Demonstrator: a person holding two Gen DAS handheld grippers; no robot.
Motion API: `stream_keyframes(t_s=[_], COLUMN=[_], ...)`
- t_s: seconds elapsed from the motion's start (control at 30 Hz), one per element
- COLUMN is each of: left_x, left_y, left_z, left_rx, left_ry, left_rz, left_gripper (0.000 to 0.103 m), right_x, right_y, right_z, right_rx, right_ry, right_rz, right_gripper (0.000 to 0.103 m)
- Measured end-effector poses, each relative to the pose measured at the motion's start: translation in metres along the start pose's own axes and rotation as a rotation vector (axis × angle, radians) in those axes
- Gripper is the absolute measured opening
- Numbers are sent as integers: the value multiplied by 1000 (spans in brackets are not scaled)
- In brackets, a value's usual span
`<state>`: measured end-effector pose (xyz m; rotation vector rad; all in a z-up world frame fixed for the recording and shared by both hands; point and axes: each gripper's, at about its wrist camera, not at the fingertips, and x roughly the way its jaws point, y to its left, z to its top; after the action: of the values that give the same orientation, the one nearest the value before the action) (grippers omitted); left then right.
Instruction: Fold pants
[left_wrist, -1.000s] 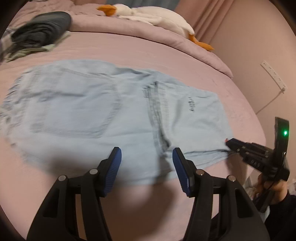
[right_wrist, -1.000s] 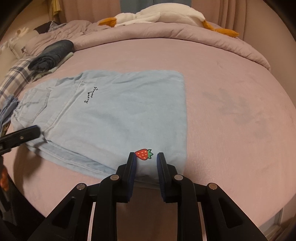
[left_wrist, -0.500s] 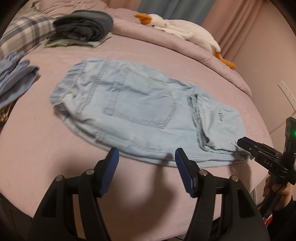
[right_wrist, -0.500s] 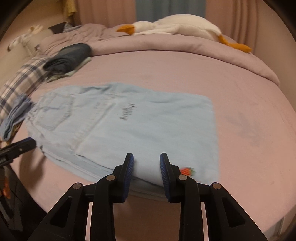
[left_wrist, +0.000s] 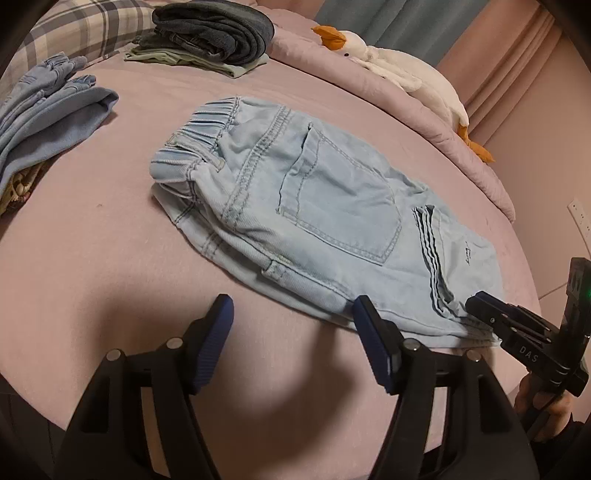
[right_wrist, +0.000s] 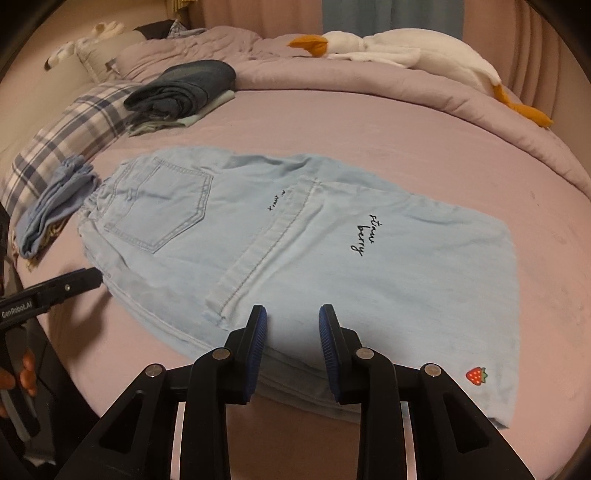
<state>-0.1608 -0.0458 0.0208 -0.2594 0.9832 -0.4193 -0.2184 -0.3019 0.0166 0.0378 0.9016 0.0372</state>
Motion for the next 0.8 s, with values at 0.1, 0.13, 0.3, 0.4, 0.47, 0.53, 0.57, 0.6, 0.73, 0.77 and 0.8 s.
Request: stream_keyframes(t_s=[0.1, 0.13, 0.3, 0.4, 0.47, 0.53, 0.57, 0.6, 0.73, 0.77, 0.8], left_x=[1, 2, 1, -3, -8, -9, -8, -6, 4, 7, 10], left_y=[8, 15, 45, 61, 69, 76, 78, 78, 76, 75, 75], left_z=[4, 7, 12, 12, 11, 11, 12, 15, 32, 36, 40], left_rx=[-65, -119, -332, -442, -472, -498, -509, -509, -486, -484, -476], left_ry=[2, 3, 2, 7, -3, -15, -21, -29, -59, -61, -65], left_rz=[-55, -95, -239, -305, -312, -330, -337, -340, -332, -335, -344], left_gripper=[72, 73, 73, 72, 72, 72, 72, 72, 72, 73, 74], right_x=[1, 2, 4, 7, 7, 8, 9, 9, 11, 11, 11], right_y=[1, 2, 4, 5, 5, 4, 3, 2, 0, 0, 0], right_z=[2, 2, 5, 6, 5, 5, 5, 5, 6, 6, 6], right_rx=[5, 8, 11, 11, 12, 16, 19, 22, 28, 28, 27], right_ry=[4, 5, 7, 10, 13, 14, 14, 15, 14, 13, 13], right_rz=[-4, -5, -6, -4, -3, -1, 1, 3, 8, 10, 11], right_gripper=[29, 29, 29, 29, 29, 29, 29, 29, 29, 29, 29])
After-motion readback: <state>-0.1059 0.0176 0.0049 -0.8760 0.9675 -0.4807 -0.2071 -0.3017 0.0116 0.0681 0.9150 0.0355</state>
